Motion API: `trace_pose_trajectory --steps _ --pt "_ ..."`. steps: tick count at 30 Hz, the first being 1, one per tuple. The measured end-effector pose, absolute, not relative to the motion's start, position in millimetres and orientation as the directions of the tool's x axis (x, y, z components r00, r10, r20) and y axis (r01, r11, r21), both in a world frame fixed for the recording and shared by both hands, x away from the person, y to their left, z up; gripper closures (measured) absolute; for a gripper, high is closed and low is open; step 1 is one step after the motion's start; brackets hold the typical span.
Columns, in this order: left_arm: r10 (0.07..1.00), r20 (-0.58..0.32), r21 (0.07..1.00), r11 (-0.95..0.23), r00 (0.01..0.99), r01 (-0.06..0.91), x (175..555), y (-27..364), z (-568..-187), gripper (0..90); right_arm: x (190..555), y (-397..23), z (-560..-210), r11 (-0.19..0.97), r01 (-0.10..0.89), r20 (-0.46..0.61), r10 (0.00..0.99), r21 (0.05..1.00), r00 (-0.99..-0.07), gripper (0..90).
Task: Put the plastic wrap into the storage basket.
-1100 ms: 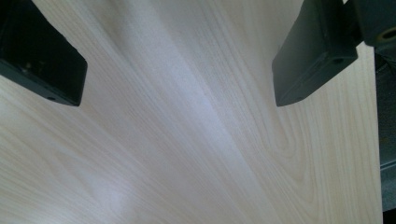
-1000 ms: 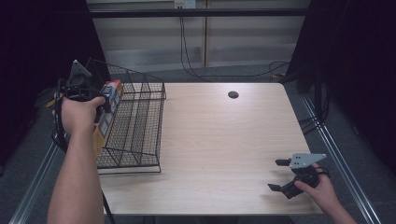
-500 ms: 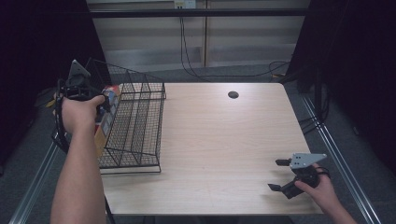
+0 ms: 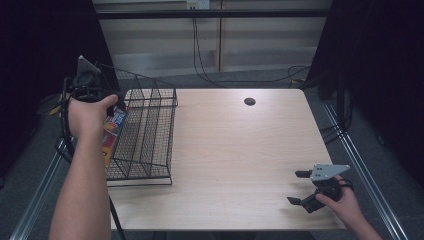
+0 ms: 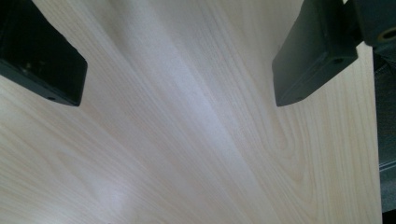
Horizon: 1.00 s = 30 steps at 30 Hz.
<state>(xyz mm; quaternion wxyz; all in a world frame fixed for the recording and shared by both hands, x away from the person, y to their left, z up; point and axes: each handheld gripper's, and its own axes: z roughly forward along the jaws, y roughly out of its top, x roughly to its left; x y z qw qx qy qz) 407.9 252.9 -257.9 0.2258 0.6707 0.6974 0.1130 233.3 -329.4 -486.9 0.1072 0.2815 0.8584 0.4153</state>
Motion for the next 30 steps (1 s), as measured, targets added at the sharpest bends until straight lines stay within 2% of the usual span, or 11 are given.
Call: trace_pose_trajectory --steps 4,11,23,30 --pt "0.979 -0.197 0.48 0.044 0.059 0.876 407 234 -256 24.4 233 -330 -486 0.493 0.394 0.048 0.577 0.776 -0.815 3.1" --pt "0.958 -0.224 0.515 -0.04 0.179 0.856 404 211 -254 23.2 232 -330 -486 0.493 0.397 0.053 0.575 0.774 -0.816 3.1" --pt "0.91 -0.256 0.546 -0.142 0.325 0.826 394 176 -266 19.4 231 -330 -486 0.492 0.394 0.048 0.578 0.776 -0.815 3.1" --pt "0.892 -0.249 0.548 -0.191 0.377 0.814 389 162 -276 18.4 230 -330 -485 0.492 0.393 0.048 0.576 0.777 -0.816 3.1"
